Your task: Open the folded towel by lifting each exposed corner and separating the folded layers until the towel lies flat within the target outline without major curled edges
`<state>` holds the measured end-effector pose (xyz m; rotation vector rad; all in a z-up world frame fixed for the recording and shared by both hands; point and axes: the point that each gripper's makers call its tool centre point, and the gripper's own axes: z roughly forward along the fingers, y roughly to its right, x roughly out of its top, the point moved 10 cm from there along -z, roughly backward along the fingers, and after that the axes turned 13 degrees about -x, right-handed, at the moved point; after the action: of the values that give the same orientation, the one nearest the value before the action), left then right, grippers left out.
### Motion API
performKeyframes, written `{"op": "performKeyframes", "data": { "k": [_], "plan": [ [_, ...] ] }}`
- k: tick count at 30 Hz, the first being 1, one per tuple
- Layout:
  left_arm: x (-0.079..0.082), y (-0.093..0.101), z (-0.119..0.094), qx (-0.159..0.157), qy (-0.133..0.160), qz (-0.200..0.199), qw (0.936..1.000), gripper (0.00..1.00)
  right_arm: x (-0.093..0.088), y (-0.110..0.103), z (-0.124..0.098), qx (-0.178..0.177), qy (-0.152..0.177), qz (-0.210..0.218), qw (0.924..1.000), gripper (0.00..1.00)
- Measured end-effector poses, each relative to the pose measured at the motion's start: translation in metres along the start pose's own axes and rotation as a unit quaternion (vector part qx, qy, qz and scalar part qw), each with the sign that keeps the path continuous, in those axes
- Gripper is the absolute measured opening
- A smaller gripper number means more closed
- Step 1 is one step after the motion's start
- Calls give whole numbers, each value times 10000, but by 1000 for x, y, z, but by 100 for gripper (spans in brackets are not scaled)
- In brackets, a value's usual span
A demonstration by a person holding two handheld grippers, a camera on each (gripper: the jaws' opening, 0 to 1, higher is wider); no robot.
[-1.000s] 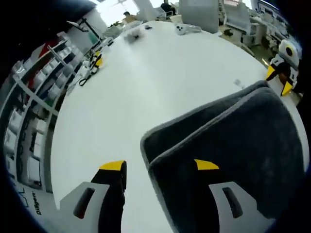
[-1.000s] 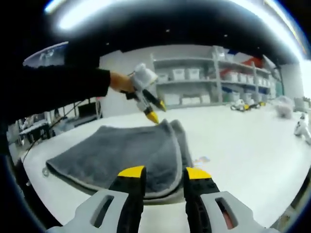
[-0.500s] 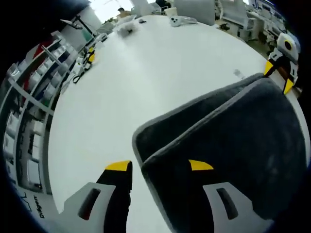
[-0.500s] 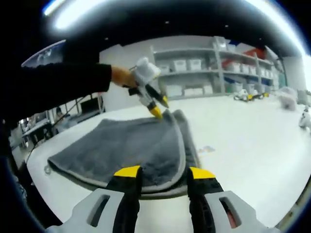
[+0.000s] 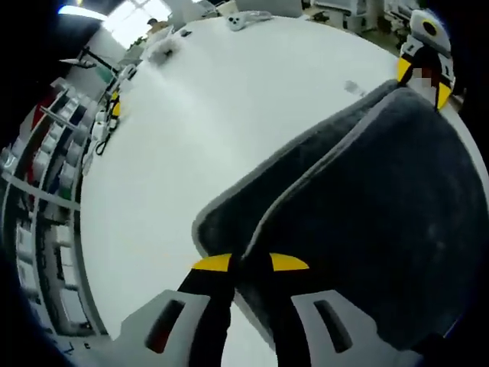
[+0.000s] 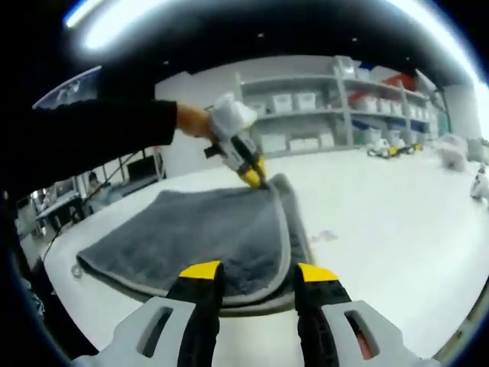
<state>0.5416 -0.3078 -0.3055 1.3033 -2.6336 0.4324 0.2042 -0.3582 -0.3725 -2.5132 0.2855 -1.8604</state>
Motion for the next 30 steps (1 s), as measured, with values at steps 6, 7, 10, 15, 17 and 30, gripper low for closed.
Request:
{"op": "performKeyframes", "data": {
  "k": [6, 7, 10, 15, 17, 30],
  "plan": [
    [1, -2, -6, 184, 79, 184, 9996, 2, -1, 4, 1, -101, -75, 84, 9999, 27],
    [0, 0, -6, 186, 74, 242, 9995, 2, -1, 5, 2, -145, -53, 101, 9998, 24],
    [3, 5, -7, 186, 134, 505, 9985, 1, 0, 9, 3, -193, -93, 174, 9996, 21],
    [2, 7, -11, 269, 235, 524, 9980, 1, 2, 5, 4, -96, -119, 154, 9998, 17],
    [0, 1, -13, 319, 265, 515, 9978, 1, 1, 4, 7, -58, -155, 125, 9998, 15],
    [-4, 3, -16, 318, 463, 308, 9979, 2, 1, 16, 7, 99, -277, 622, 9976, 8]
  ]
}}
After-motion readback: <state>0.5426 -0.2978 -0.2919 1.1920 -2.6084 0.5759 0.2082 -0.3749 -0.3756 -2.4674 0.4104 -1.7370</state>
